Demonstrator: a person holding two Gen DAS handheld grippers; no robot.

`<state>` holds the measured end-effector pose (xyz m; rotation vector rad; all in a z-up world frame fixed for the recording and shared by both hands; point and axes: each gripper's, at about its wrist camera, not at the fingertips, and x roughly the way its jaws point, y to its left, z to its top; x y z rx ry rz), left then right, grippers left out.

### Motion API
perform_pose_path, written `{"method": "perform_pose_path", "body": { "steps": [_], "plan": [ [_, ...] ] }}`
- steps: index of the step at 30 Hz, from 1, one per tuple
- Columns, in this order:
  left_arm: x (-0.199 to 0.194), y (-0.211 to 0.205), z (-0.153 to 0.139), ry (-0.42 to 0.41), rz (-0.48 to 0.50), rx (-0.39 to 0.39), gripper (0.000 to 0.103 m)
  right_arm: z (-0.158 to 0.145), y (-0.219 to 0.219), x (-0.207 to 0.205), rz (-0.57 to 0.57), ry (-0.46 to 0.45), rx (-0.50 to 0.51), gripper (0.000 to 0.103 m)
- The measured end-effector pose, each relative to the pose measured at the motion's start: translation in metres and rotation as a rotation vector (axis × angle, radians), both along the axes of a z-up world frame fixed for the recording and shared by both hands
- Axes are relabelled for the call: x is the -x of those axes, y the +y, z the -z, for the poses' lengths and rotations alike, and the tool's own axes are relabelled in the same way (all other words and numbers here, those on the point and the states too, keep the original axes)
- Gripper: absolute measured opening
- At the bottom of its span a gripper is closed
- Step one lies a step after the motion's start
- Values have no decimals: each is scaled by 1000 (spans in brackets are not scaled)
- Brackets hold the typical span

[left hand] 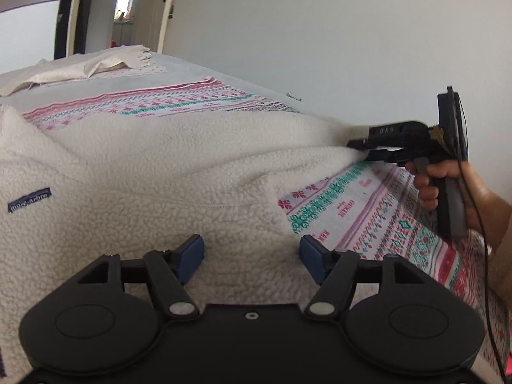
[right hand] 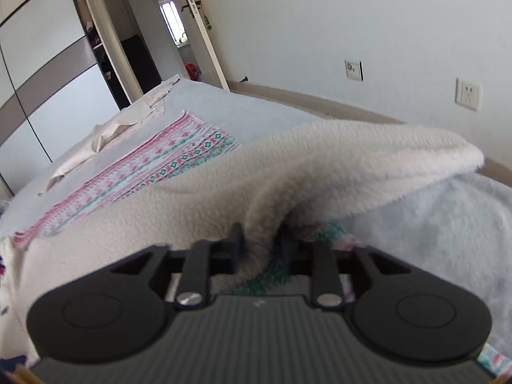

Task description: Fold large clothes

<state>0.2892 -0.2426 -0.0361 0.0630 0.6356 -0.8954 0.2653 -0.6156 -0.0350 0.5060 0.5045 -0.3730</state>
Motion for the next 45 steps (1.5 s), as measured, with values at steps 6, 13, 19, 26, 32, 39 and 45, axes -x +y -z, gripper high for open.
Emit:
{"method": "perform_pose_path", "body": {
  "steps": [6, 13, 19, 26, 32, 39, 45],
  "plan": [
    [0, 6, -4, 35, 0, 30, 71, -9, -64, 33, 123, -129, -273, 77],
    [-35, 9, -22, 71, -98, 157, 68, -9, -94, 12, 274, -133, -303, 59],
    [-73, -14, -22, 58, -151, 183, 66, -39, -83, -1, 175, -180, -67, 12],
    [-76, -61, 13, 113, 21, 93, 63, -21, -94, -8, 194, 61, 230, 26],
    [-70, -64, 10, 69, 30, 56, 66, -18, -97, 10, 330, 36, 160, 59],
    [-62, -47, -7, 77, -21, 57, 70, -61, -25, 12, 93, 12, 268, 75],
    [-36, 16, -42, 6, -127, -18, 84, -104, 35, 33, -91, -23, 203, 88]
  ]
}}
